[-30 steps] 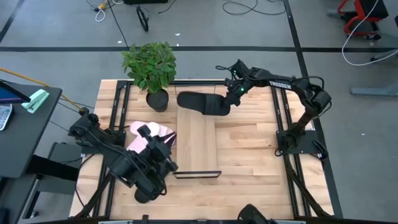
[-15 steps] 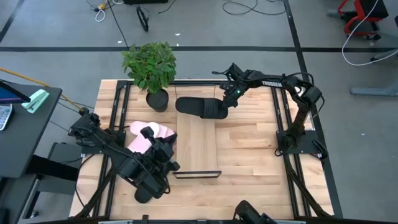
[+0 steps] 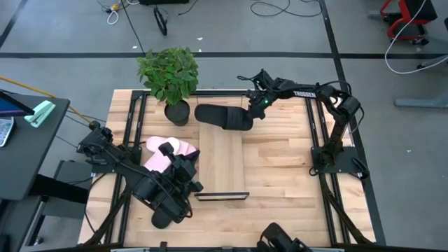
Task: Pick and place slides into the shelf
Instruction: Put the bottom black slipper on the shelf
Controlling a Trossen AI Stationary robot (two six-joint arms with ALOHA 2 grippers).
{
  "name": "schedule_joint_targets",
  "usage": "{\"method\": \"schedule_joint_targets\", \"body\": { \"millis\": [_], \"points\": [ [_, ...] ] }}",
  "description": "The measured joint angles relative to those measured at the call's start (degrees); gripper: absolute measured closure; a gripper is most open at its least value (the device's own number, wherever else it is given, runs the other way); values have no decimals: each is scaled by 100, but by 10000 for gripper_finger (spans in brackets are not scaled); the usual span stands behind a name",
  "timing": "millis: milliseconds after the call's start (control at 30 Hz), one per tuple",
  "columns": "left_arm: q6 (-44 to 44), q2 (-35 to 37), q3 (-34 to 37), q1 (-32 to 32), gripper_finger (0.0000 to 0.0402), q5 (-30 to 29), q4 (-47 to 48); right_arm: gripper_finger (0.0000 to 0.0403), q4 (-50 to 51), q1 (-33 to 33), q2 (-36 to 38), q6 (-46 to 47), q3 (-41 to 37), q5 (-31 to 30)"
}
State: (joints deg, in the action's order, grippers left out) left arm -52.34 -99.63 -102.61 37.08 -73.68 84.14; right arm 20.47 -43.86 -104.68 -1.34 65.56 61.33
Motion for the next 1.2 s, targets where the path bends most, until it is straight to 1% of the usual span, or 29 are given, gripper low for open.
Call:
{"method": "schedule_joint_targets", "body": {
  "millis": [167, 467, 633, 800, 933, 1067, 1200],
  "points": [
    [0, 0, 0, 0, 393, 3, -24, 355, -115, -78, 0, 11, -2, -40],
    [0, 0, -2, 2, 380, 3, -27, 355, -209, -181, 0, 106, -2, -89],
    [-2, 0, -2, -28, 390, 3, -28, 355, -242, -178, -26, 124, -1, -17],
    [0, 0, -2, -66, 395, 3, -31, 355, -259, -175, -284, 184, -2, 60],
    [29, 0, -2, -66, 383, 3, -33, 355, -243, -195, -536, 192, 77, 81],
    [32, 0, -4, -66, 374, 3, -34, 355, -247, -200, -781, 277, 326, 84],
    [42, 0, -4, -66, 378, 5, -33, 355, -47, -200, -1016, 270, 644, 117]
  ]
}}
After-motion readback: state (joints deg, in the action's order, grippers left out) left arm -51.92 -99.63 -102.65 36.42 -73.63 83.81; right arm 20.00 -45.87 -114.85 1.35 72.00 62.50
